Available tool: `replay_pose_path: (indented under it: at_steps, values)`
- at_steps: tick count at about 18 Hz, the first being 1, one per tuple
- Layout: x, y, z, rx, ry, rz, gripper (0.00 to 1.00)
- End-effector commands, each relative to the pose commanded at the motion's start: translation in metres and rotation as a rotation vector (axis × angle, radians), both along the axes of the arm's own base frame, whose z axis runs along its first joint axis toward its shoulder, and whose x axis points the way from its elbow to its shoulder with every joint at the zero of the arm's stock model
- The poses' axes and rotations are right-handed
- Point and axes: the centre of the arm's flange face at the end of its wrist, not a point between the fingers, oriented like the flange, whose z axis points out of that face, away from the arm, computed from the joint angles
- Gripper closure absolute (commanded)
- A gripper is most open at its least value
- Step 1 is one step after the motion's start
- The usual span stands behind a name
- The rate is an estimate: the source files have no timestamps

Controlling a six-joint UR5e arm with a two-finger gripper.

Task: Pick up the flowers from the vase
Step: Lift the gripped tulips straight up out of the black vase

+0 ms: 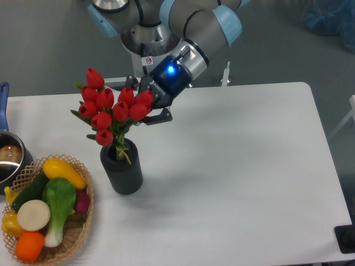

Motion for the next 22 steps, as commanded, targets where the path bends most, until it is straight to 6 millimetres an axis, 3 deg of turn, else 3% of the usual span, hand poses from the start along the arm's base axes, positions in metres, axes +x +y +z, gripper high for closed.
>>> replay_pose_path:
  at_steps: [22]
  values:
    - [-0.029, -0.004, 0.056, 0.013, -0.081, 0.075, 1.00]
